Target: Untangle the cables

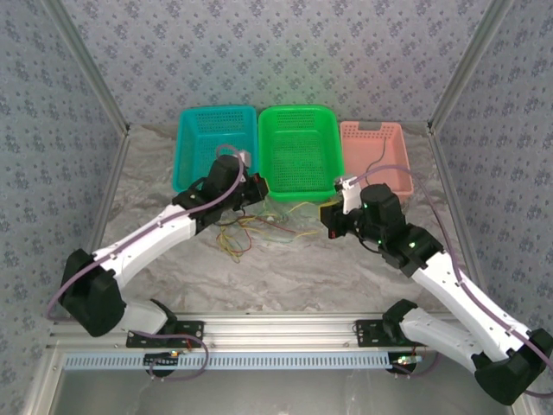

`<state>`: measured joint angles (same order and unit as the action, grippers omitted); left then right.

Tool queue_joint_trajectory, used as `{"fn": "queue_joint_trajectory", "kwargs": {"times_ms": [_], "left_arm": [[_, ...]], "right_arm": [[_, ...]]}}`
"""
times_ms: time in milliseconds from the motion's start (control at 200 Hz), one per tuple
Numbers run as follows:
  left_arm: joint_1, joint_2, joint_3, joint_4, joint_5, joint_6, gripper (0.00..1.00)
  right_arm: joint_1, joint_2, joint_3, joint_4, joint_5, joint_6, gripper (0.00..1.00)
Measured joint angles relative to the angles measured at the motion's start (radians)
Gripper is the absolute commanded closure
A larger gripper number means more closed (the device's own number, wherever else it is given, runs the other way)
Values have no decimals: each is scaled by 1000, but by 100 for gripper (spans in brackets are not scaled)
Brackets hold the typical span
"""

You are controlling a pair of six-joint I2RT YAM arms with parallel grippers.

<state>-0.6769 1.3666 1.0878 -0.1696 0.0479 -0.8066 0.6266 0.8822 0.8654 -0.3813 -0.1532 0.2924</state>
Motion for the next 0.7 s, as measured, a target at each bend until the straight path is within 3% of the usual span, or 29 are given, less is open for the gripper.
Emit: {"fn": "queue_joint_trajectory", "kwargs": {"times_ms": [375, 540, 700], "left_arm": [[136, -78, -59, 389, 181, 5, 100], [168, -78, -61, 445, 232, -25, 100], [209, -78, -44, 397, 232, -60, 100]], "right_arm": [[90, 17, -68, 75, 20, 92, 100], [97, 45, -77, 101, 53, 92, 100], [109, 48, -78, 113, 101, 75, 100]]}}
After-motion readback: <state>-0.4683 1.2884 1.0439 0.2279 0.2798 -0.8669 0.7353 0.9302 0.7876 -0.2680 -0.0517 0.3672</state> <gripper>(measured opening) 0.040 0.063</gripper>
